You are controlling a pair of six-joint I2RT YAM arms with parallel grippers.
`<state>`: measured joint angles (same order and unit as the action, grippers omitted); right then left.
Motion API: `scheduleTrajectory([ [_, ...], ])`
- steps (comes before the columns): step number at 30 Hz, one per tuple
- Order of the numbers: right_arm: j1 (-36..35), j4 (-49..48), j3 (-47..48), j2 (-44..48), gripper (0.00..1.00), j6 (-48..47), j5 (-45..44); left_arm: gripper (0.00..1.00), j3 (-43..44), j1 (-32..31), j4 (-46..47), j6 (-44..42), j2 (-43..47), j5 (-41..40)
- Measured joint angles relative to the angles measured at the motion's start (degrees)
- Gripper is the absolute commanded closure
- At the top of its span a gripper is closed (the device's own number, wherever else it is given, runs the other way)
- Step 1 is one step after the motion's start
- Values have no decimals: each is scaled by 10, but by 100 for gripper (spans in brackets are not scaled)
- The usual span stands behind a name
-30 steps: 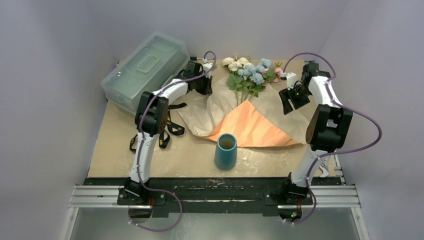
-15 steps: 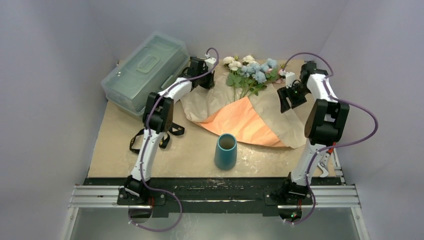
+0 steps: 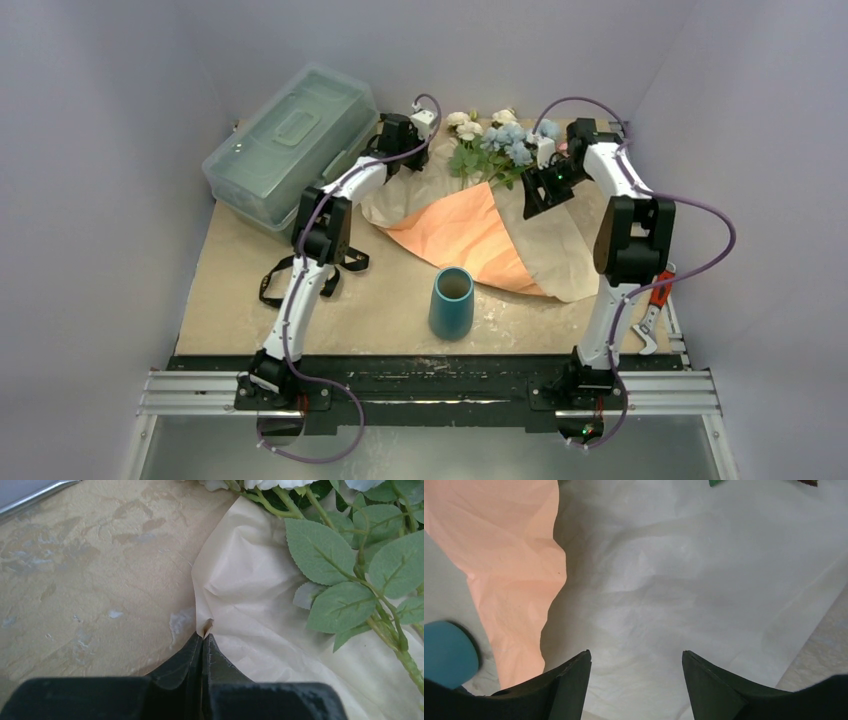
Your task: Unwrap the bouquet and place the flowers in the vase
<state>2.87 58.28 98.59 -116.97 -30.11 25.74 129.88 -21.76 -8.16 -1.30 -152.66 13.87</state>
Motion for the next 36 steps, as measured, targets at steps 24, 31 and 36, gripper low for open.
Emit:
scheduleTrajectory([
  [24, -79, -10, 64, -96, 55, 75, 223, 24, -138, 28, 59, 17, 132, 41],
  [31, -93, 57, 82, -121, 79, 29, 297, 26, -226, 33, 88, 37, 268, 120],
  [36, -111, 85, 78, -120, 86, -3, 325, 6, -306, 43, 89, 44, 333, 215],
])
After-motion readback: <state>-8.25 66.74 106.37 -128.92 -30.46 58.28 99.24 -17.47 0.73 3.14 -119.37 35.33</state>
